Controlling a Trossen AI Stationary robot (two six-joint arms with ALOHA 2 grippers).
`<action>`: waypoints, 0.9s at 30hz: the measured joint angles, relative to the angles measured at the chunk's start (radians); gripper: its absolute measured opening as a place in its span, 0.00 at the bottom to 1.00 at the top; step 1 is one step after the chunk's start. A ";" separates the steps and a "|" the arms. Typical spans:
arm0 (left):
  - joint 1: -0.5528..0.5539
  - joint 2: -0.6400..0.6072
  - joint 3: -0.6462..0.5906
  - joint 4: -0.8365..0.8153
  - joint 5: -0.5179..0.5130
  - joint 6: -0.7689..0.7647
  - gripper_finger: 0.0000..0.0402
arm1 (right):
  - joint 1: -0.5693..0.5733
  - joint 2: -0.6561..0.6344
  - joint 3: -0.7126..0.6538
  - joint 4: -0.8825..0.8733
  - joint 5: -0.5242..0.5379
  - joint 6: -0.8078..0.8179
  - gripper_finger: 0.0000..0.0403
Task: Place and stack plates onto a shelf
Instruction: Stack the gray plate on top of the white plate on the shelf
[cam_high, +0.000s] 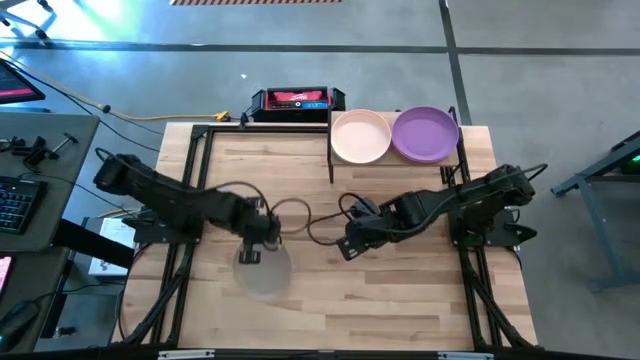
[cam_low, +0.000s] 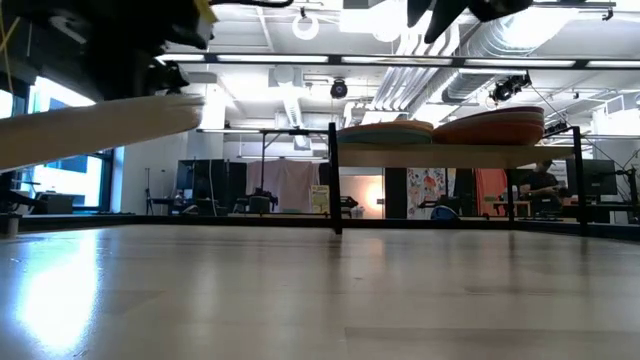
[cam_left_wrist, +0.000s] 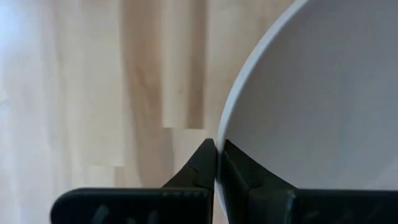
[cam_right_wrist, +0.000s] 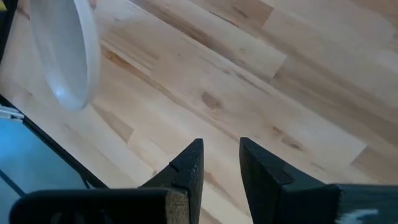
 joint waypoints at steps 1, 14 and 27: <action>0.021 -0.010 0.000 0.000 0.000 0.000 0.00 | -0.012 0.000 0.000 0.000 -0.010 -0.018 0.21; 0.302 -0.048 0.001 0.002 0.001 0.054 0.00 | -0.181 0.000 0.000 0.008 -0.180 -0.318 0.21; 0.503 -0.048 0.001 0.108 0.051 0.026 0.00 | -0.370 0.000 0.000 0.097 -0.213 -0.575 0.21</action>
